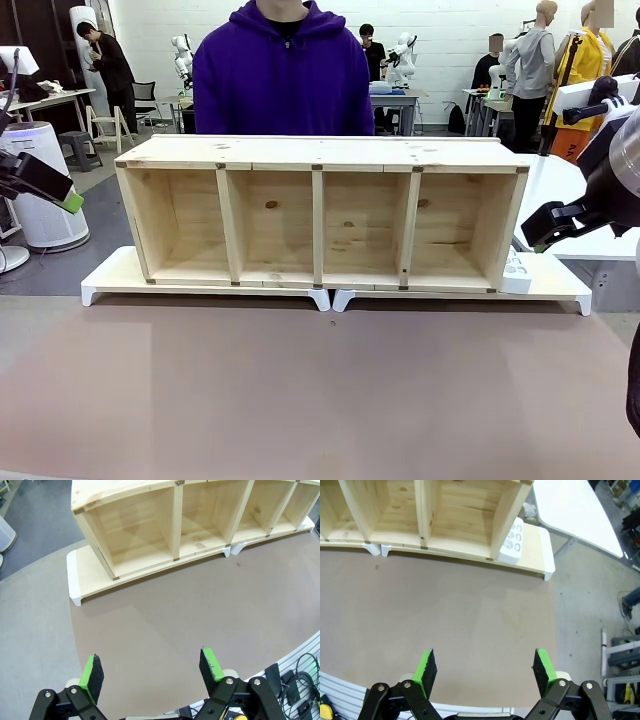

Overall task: Perform cable management.
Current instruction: When the cord part of the Power Cable appears at the lower middle area of the table and stops, grasp the cord part of the Power Cable.

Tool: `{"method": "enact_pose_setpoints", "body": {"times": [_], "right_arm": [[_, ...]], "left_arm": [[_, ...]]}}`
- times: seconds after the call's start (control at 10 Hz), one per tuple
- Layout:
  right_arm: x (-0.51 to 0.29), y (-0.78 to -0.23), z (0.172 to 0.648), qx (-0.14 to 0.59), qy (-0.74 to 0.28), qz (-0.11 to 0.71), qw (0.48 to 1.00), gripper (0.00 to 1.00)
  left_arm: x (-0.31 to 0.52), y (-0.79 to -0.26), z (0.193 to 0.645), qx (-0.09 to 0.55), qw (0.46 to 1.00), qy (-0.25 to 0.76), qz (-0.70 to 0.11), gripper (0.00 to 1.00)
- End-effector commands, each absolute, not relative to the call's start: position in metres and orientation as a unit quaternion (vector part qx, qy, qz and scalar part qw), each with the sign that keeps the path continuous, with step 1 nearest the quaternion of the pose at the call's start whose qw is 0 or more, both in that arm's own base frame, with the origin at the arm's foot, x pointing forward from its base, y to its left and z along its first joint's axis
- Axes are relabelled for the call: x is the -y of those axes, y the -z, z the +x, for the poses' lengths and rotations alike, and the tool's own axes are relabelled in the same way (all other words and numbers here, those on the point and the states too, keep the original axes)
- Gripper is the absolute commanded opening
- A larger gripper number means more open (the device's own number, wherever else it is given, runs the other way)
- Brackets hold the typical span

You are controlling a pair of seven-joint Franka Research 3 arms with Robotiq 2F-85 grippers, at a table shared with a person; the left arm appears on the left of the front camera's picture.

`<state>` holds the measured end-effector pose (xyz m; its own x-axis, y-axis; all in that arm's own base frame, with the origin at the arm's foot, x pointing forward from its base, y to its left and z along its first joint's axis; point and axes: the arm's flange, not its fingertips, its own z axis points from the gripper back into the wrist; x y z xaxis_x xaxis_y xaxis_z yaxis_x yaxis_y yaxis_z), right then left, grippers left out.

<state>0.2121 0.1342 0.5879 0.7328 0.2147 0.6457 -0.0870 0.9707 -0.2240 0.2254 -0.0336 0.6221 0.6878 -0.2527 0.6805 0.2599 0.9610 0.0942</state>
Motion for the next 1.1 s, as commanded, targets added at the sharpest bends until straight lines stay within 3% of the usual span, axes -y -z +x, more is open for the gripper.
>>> {"method": "enact_pose_setpoints", "body": {"times": [0.0, 1.0], "right_arm": [[-0.1326, -0.5873, 0.214, 0.355, -0.08, -0.093, 0.927, 1.0], [-0.1326, -0.5873, 0.214, 0.355, -0.08, -0.093, 0.927, 1.0]], "left_arm": [[0.0346, -0.6227, 0.2272, 0.373, 0.918, 0.136, -0.006, 1.0], [0.0346, -0.6227, 0.2272, 0.373, 0.918, 0.136, -0.006, 1.0]]}}
